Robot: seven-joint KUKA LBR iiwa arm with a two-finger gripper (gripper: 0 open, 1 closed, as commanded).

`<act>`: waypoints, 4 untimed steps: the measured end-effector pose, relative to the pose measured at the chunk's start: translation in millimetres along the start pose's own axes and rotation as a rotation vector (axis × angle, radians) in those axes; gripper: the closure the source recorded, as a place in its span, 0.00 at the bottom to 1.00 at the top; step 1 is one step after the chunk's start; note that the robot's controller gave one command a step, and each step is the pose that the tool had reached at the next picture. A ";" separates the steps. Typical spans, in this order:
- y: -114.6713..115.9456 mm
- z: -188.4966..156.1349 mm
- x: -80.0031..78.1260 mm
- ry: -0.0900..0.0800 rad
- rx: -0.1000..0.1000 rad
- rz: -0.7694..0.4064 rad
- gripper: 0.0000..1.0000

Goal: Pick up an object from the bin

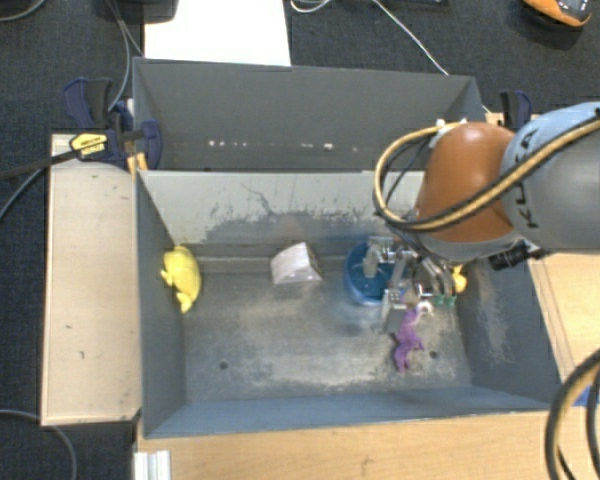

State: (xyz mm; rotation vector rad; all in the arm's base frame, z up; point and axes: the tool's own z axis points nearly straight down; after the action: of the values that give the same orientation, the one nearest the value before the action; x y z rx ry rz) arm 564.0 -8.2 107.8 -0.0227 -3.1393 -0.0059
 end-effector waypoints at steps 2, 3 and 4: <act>-8.9 11.8 -10.4 -0.008 0.001 0.096 0.00; -47.0 36.7 -18.7 -0.010 0.001 0.307 1.00; -47.0 36.5 -18.7 -0.010 0.001 0.305 1.00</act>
Offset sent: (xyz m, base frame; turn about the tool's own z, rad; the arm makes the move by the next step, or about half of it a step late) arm 0.0144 -0.0234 -0.0206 -0.1281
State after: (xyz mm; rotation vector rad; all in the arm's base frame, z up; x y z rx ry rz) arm 582.0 -55.3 71.1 -0.5014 -3.1088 -0.0029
